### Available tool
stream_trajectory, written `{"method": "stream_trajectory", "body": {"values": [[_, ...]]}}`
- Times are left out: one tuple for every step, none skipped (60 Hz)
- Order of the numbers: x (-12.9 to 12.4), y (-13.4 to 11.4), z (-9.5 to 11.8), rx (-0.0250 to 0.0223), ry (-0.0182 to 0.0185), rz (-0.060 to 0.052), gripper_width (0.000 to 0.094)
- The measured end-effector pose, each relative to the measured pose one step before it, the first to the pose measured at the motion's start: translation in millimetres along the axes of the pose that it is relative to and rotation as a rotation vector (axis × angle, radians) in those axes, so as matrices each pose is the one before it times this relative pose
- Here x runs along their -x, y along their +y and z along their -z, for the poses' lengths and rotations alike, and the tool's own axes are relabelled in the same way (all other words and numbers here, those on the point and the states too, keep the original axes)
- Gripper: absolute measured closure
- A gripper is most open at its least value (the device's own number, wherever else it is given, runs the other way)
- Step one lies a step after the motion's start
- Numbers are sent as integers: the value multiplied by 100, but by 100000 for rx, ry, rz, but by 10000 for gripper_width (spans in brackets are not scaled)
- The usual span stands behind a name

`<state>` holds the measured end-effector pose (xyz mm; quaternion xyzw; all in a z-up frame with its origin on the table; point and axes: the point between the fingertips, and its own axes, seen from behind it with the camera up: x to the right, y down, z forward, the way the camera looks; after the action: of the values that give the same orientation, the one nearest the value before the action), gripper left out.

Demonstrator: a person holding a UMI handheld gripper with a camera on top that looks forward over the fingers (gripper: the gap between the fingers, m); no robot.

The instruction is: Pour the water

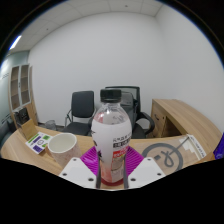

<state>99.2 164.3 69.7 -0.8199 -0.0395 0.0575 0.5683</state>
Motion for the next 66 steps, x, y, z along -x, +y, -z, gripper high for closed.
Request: {"method": "stream_trajectory", "body": {"values": [[-138, 142, 16, -147, 302, 98, 631], [64, 74, 65, -17, 25, -320, 629], [-50, -108, 5, -567, -171, -564, 623], [60, 49, 66, -89, 261, -277, 607], [-2, -58, 56, -603, 61, -243, 595], [-6, 17, 31, -256, -16, -51, 583], [0, 13, 7, -167, -24, 50, 573], [-103, -41, -8, -152, -108, 46, 556], [-16, -18, 18, 106, 36, 172, 536], [-17, -8, 19, 298, 111, 177, 515], [-14, 27, 34, 469, 120, 144, 485], [65, 54, 44, 711, -62, 127, 462], [53, 114, 62, 993, -46, 81, 442], [3, 145, 79, 1405, 213, 69, 420], [-8, 241, 164, 1231, 593, -249, 381], [7, 171, 128, 1196, 291, -119, 319], [117, 91, 186, 919, -41, -66, 239], [124, 44, 220, 730, -84, -49, 142], [28, 22, 262, 663, 321, -19, 61], [-117, 71, 194, 1044, 189, 118, 86], [20, 27, 421, 697, 793, 137, 107], [-68, 15, 416, 777, 843, 275, 114], [-74, -77, 489, 487, 885, 425, 107], [-70, -142, 585, 253, 955, 403, 94], [-28, -164, 648, 136, 933, 339, 76], [-47, -156, 704, 437, 842, 175, 73], [61, -62, 811, 281, 922, 130, 75], [237, -100, 888, 400, 422, 166, 81], [251, -55, 908, 386, 270, 40, 85], [257, -74, 1003, 445, 169, -86, 83], [267, -71, 1019, 482, 303, -242, 83], [273, -54, 1113, 524, 435, -325, 81], [228, -84, 1141, 674, 389, -187, 82], [300, -44, 1171, 433, 342, -25, 80], [287, -30, 1164, 457, 492, 91, 81], [218, 33, 1187, 554, 697, -60, 80], [238, 50, 1186, 578, 789, -289, 82], [183, 33, 1143, 507, 569, -402, 80], [228, 55, 1213, 364, 565, -142, 80], [272, 109, 1170, 385, 485, 17, 80], [289, 138, 1155, 410, 477, 36, 78], [301, 129, 1150, 318, 468, -3, 79], [302, 102, 1110, 116, 331, 64, 79], [272, 97, 1068, 28, 337, 234, 80], [223, 97, 1033, 373, 669, 135, 80], [182, 252, 1006, 442, 731, -110, 82], [261, 225, 947, 530, 433, -209, 82], [297, 212, 909, 369, 115, -195, 81], [277, 150, 830, 126, 31, -195, 78], [241, 166, 809, 142, 171, -321, 82], [246, 214, 792, 324, 624, -611, 81], [153, 206, 731, 403, 487, -925, 82], [235, 193, 692, 315, 356, -570, 82], [178, 104, 575, -17, 96, -314, 82], [150, 82, 538, -137, 99, -5, 80], [68, 87, 489, -189, 339, -9, 83], [-17, 140, 500, -168, 697, -274, 83], [-38, 117, 452, -119, 870, -461, 82], [186, 104, 433, -2, 1027, -451, 82], [-34, 162, 390, -32, 581, -235, 82], [31, 161, 333, -42, 358, -145, 81], [28, 108, 299, -150, 320, -158, 80], [-6, 93, 229, -236, 346, -87, 80], [-21, 143, 213, -109, 435, 68, 82], [-34, 204, 198, 164, 527, 102, 82], [79, 203, 102, 700, 532, -134, 81]]}}
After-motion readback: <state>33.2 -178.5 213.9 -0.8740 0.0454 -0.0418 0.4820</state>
